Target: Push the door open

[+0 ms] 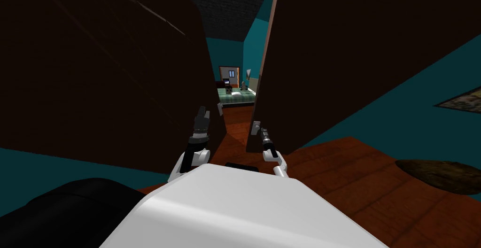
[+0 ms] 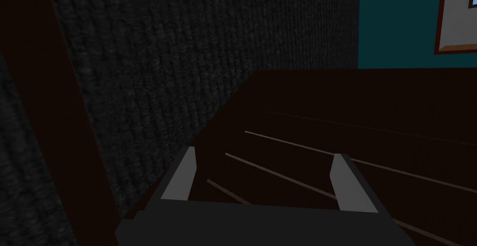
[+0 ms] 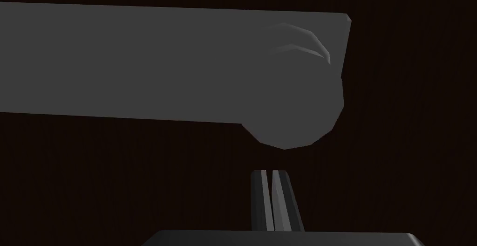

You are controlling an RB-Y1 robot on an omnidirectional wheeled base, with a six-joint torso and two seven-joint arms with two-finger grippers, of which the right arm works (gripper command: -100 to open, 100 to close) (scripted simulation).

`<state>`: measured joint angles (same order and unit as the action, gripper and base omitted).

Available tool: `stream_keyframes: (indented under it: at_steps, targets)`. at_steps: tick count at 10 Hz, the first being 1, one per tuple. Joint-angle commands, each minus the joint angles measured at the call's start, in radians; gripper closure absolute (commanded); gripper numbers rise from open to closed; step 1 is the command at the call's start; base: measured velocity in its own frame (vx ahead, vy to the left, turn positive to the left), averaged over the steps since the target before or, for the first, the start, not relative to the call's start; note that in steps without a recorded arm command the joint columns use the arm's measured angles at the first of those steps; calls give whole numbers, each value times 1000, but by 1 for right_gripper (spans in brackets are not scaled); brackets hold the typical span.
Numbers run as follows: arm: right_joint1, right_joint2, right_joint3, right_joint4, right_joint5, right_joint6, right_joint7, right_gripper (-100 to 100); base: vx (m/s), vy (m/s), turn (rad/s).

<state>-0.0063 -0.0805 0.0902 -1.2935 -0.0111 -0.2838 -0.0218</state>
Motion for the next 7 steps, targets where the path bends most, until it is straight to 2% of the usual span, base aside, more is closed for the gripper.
stream_keyframes:
  at_steps: [1,6,7]
  targets:
    - [7,3,6,-7,-1,2,-3,-100,-227,41,-16]
    - [27,27,24,-24,-6,6,-11,-100,-206,42,-14]
    - [25,24,22,-22,-5,5,-9,-100,-93,25,-7]
